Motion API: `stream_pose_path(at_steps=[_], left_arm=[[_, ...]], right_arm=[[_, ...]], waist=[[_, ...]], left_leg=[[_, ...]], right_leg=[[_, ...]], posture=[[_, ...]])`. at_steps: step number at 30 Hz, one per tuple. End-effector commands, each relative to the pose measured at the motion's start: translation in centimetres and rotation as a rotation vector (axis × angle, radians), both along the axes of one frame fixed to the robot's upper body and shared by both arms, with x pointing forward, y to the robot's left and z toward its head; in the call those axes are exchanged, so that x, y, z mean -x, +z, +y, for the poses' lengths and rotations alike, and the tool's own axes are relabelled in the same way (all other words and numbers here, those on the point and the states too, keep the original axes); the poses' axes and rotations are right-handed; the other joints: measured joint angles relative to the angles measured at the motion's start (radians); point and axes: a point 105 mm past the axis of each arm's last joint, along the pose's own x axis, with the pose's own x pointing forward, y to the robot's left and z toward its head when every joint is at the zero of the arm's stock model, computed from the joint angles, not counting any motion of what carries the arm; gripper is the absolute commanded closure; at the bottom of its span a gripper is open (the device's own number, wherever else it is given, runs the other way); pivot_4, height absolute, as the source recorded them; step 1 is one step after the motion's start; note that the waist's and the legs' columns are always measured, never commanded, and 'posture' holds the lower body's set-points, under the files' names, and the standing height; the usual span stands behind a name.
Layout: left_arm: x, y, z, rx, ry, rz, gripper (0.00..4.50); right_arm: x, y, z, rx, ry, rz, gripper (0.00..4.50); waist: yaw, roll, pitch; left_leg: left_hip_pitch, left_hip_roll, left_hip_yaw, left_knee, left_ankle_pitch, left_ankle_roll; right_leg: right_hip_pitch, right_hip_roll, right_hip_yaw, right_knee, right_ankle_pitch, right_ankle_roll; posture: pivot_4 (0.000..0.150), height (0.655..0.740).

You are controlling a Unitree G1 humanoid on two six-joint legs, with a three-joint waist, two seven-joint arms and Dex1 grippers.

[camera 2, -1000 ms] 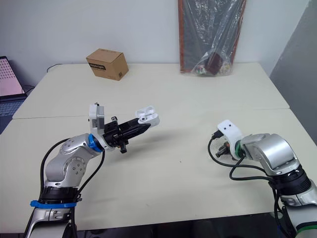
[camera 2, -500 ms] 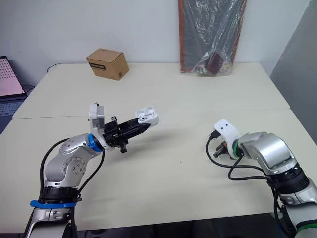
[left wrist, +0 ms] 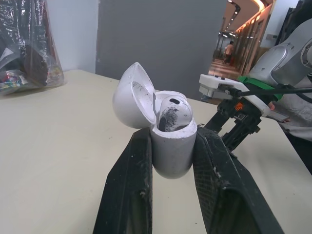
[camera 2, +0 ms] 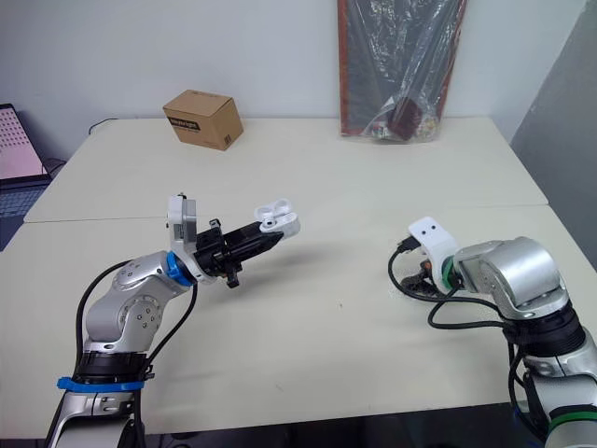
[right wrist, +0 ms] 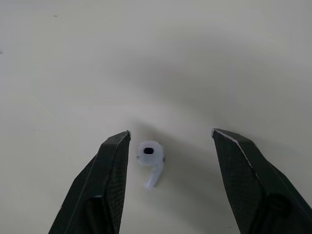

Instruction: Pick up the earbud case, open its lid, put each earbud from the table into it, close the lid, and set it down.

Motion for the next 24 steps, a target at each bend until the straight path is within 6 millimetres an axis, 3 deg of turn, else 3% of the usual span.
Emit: stream_pose_path(at_steps=[1, 12, 20, 24], left_arm=[[0.3, 0.7, -0.2, 0.003, -0.013, -0.045, 3.72], [0.4, 0.8, -0.1, 0.003, -0.004, -0.047, 3.72], [0.4, 0.8, 0.0, 0.000, 0.001, -0.046, 3.72], [0.3, 0.9, 0.0, 0.002, 0.000, -0.047, 3.72]], right_arm=[[0.3, 0.5, 0.4, -0.030, 0.010, -0.021, 1.74], [0.4, -1.5, -0.3, 0.010, -0.056, 0.022, 1.74], [0.7, -1.9, -0.3, 0.013, -0.048, 0.038, 1.74], [0.7, -1.9, -0.2, 0.016, -0.048, 0.034, 2.62]], waist=[[0.000, 0.000, 0.000], [0.000, 0.000, 0.000], [0.000, 0.000, 0.000], [0.000, 0.000, 0.000]], left_leg=[[0.000, 0.000, 0.000, 0.000, 0.000, 0.000], [0.000, 0.000, 0.000, 0.000, 0.000, 0.000], [0.000, 0.000, 0.000, 0.000, 0.000, 0.000], [0.000, 0.000, 0.000, 0.000, 0.000, 0.000]], right_leg=[[0.000, 0.000, 0.000, 0.000, 0.000, 0.000], [0.000, 0.000, 0.000, 0.000, 0.000, 0.000], [0.000, 0.000, 0.000, 0.000, 0.000, 0.000], [0.000, 0.000, 0.000, 0.000, 0.000, 0.000]], posture=[[0.150, 0.7400], [0.150, 0.7400], [0.150, 0.7400], [0.150, 0.7400]])
